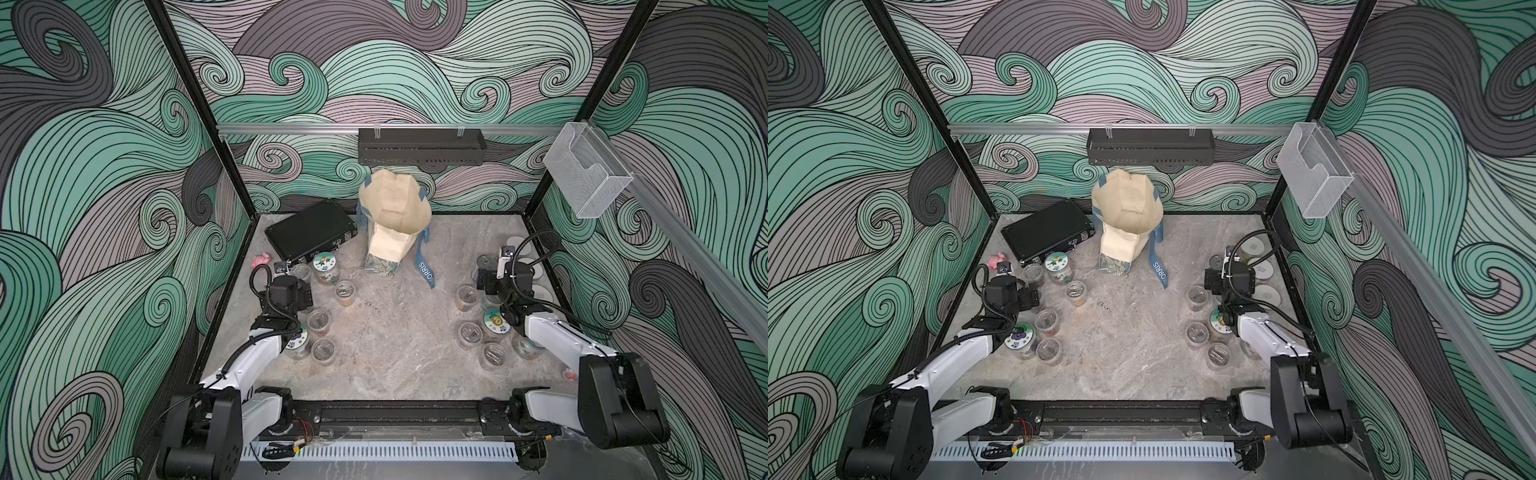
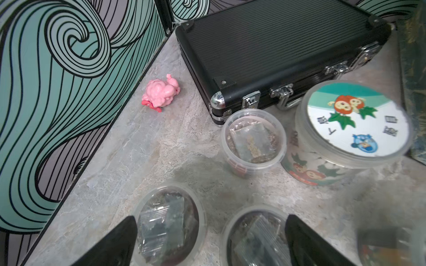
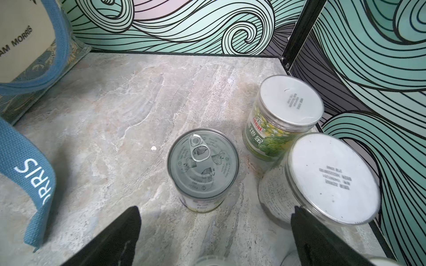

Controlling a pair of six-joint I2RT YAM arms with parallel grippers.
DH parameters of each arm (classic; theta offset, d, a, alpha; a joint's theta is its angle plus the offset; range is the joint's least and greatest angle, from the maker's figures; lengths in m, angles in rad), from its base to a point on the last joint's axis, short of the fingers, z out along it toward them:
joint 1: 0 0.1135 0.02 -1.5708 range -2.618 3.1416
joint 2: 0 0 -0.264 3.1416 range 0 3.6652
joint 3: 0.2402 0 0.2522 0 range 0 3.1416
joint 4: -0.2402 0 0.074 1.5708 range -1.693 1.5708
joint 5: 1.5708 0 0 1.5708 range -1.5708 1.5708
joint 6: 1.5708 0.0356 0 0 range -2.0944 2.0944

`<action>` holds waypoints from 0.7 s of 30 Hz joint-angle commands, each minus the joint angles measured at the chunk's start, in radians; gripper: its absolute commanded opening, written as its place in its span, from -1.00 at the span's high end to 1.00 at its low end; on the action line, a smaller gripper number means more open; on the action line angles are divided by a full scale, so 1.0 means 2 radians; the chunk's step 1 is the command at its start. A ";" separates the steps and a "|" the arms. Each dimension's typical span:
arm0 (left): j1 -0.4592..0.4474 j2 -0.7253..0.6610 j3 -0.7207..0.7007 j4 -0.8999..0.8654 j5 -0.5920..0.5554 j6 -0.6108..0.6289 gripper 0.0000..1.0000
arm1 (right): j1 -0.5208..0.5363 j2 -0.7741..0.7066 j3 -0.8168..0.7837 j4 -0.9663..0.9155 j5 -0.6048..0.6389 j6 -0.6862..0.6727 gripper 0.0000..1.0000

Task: Take out the seed jars from the canvas bag
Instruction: Reset both arms

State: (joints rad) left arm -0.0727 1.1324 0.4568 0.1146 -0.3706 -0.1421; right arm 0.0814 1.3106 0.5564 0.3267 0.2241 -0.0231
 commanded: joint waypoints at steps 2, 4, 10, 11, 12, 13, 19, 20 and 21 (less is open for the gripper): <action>0.018 0.034 0.018 0.061 0.026 0.003 -0.97 | -0.016 0.027 -0.009 0.061 -0.022 -0.002 -0.98; 0.023 0.048 0.011 0.087 0.037 0.009 -0.97 | -0.019 0.041 -0.020 0.094 -0.029 -0.003 -0.98; 0.044 0.062 -0.015 0.162 0.070 0.019 -0.97 | -0.019 0.084 -0.038 0.174 -0.065 -0.005 -0.98; 0.051 0.062 -0.020 0.174 0.083 0.017 -0.97 | -0.019 0.090 -0.041 0.182 -0.068 -0.006 -0.98; 0.059 0.063 -0.026 0.191 0.097 0.014 -0.97 | -0.019 0.095 -0.048 0.199 -0.070 -0.008 -0.98; 0.067 0.065 -0.029 0.202 0.111 0.011 -0.97 | -0.019 0.097 -0.058 0.220 -0.074 -0.010 -0.98; 0.097 0.088 -0.030 0.244 0.199 0.019 -0.97 | -0.011 0.108 -0.118 0.338 -0.070 -0.020 -0.98; 0.098 0.090 -0.030 0.248 0.207 0.023 -0.97 | -0.010 0.111 -0.120 0.345 -0.071 -0.021 -0.98; 0.099 0.093 -0.035 0.263 0.213 0.028 -0.97 | -0.009 0.112 -0.122 0.348 -0.072 -0.022 -0.98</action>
State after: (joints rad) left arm 0.1146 1.3048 0.3908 0.5350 -0.0517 -0.1123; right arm 0.0525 1.5192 0.3309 0.8978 0.0925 -0.0463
